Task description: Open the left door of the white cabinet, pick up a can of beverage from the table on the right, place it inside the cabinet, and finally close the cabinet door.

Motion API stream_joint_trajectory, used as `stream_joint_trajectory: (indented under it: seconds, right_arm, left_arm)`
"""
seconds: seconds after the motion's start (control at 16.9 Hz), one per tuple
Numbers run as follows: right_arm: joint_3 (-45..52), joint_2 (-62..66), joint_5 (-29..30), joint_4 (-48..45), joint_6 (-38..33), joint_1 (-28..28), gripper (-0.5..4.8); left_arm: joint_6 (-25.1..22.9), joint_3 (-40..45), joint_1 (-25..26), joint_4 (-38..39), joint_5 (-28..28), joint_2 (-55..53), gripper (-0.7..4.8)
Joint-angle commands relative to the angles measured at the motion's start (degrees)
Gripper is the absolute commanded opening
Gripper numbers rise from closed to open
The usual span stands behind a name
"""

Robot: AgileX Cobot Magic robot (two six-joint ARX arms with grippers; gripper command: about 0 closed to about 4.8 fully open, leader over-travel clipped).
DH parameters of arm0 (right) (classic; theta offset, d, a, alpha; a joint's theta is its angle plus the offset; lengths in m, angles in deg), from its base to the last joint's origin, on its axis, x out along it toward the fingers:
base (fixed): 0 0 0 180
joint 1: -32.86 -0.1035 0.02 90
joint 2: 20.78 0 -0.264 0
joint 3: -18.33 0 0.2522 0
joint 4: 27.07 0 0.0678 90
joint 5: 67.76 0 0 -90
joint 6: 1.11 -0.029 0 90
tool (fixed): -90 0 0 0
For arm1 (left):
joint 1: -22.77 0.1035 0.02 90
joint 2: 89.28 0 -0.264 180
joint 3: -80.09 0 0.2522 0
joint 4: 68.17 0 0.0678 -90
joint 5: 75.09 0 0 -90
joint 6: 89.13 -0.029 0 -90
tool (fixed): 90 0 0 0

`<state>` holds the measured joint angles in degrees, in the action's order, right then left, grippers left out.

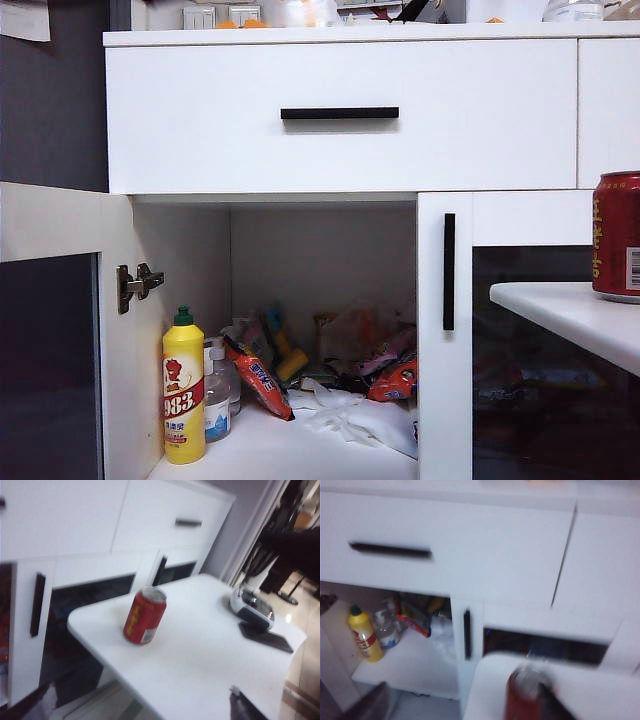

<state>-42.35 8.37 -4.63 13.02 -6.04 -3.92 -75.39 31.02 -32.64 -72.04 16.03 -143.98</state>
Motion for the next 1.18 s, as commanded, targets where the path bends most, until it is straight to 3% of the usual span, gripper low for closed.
stream_joint_trajectory:
  seconds: [0.06, 0.18, 0.24, 0.35, 0.59, 0.83, 1.18]
  right_arm:
    - [15.6, -0.5, -4.7, -19.2, -0.3, 0.1, 4.79]
    - [25.4, 1.1, -9.5, -32.5, 2.6, 0.2, 4.79]
    - [29.7, 2.5, -15.2, -37.1, 3.1, 0.6, 4.79]
    - [32.5, 3.6, -15.5, -40.8, 3.0, 2.2, 4.79]
    - [34.7, 9.5, -6.2, -46.8, -0.2, 12.8, 4.79]
    - [34.6, 21.7, 7.8, -58.2, -1.4, 23.3, 4.79]
    - [34.5, 38.9, 11.4, -78.1, -1.1, 24.5, 4.79]
  left_arm:
    - [-2.3, -0.1, 0.1, -0.6, 0.4, -0.7, 4.79]
    - [-4.4, -0.1, 0.1, 1.0, 0.4, -0.6, 4.79]
    - [-4.3, -0.1, 0.1, 2.3, 0.0, -0.6, 4.79]
    - [-4.3, -0.1, 0.1, 4.4, 0.0, -0.6, 4.79]
    - [-4.4, -0.1, 0.1, 9.1, 0.0, -0.6, 4.79]
    - [-6.4, 0.0, 0.1, 9.5, 0.0, -0.7, 4.79]
    - [-6.5, 0.0, 0.1, 12.4, -0.5, -0.7, 4.79]
